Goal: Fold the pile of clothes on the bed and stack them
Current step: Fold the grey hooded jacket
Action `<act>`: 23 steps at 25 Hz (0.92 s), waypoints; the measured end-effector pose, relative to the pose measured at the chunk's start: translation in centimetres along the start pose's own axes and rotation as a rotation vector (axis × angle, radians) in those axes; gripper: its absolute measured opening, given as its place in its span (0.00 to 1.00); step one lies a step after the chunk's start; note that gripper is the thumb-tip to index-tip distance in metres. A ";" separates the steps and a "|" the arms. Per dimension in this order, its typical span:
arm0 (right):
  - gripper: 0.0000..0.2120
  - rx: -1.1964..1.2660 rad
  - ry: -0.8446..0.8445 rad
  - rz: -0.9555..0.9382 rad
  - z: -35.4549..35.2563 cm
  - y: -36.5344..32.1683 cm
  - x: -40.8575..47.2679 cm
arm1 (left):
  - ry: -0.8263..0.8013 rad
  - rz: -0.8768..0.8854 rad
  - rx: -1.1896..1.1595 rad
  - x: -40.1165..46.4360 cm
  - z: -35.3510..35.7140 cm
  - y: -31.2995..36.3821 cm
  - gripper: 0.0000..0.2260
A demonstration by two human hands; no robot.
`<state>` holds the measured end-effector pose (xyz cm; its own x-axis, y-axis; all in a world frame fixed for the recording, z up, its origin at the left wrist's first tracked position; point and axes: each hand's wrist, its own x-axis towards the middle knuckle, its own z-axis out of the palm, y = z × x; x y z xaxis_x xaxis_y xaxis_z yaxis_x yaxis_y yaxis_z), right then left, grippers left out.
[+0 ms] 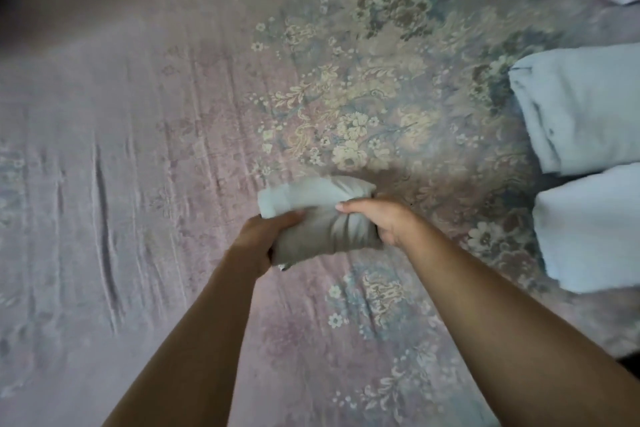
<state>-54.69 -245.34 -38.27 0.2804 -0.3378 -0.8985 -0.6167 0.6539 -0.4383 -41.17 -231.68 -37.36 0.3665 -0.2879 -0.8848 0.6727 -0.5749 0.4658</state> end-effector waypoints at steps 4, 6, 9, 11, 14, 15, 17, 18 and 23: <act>0.15 0.151 -0.048 -0.064 -6.3 2.0 -10.1 | -0.348 -0.055 0.036 -9.3 2.3 0.2 0.12; 0.12 0.182 0.066 -0.124 -10.4 3.1 -15.4 | -0.482 -0.109 -0.002 -13.7 5.3 0.2 0.12; 0.14 0.248 0.122 -0.167 -16.4 4.8 -21.2 | -0.611 -0.094 0.093 -18.1 11.1 -0.8 0.13; 0.17 0.227 0.154 -0.187 -21.6 5.9 -23.7 | -0.663 -0.037 0.136 -19.8 16.2 -1.6 0.16; 0.29 0.115 0.211 -0.207 -30.9 6.7 -24.3 | -0.668 0.086 0.213 -20.2 24.4 -3.2 0.24; 0.33 0.042 0.235 -0.203 -34.0 6.6 -23.6 | -0.630 0.121 0.242 -19.9 27.3 -3.8 0.25; 0.33 -0.085 0.304 -0.218 -38.8 6.5 -21.2 | -0.519 0.169 0.286 -18.6 32.5 -5.2 0.24; 0.30 -0.126 0.348 -0.226 -41.0 6.2 -19.7 | -0.456 0.185 0.295 -17.9 35.2 -5.9 0.22; 0.24 -0.275 0.372 -0.256 -47.7 6.0 -10.5 | -0.102 0.171 0.307 -11.4 44.1 -9.9 0.15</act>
<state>-96.42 -270.16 -30.32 0.1984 -0.7134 -0.6721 -0.7470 0.3339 -0.5749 -80.34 -256.46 -32.64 0.3804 -0.4656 -0.7990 0.3777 -0.7104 0.5938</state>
